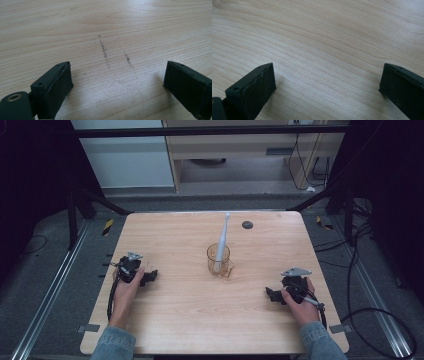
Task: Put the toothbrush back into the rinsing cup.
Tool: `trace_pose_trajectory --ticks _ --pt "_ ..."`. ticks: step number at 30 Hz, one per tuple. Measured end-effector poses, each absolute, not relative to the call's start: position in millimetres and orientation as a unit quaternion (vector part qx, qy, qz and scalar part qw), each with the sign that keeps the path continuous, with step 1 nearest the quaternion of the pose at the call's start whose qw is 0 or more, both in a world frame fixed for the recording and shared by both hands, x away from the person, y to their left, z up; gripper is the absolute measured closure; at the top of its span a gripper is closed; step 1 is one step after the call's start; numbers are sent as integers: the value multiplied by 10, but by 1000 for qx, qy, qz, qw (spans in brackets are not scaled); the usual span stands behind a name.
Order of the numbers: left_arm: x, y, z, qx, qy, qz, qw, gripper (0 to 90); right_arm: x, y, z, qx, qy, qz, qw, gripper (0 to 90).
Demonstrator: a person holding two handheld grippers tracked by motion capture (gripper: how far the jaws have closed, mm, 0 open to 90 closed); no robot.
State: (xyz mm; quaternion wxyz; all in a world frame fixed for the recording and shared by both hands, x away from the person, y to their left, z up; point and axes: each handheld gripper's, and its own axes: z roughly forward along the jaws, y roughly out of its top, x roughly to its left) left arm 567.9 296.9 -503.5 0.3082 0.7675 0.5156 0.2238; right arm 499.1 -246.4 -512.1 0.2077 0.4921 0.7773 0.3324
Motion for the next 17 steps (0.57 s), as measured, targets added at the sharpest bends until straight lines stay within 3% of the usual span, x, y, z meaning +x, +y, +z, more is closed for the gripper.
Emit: trace_pose_trajectory --ticks 17 --pt "5678 2978 -5068 765 515 227 314 12 4991 -2464 -5121 492 777 332 208 4"
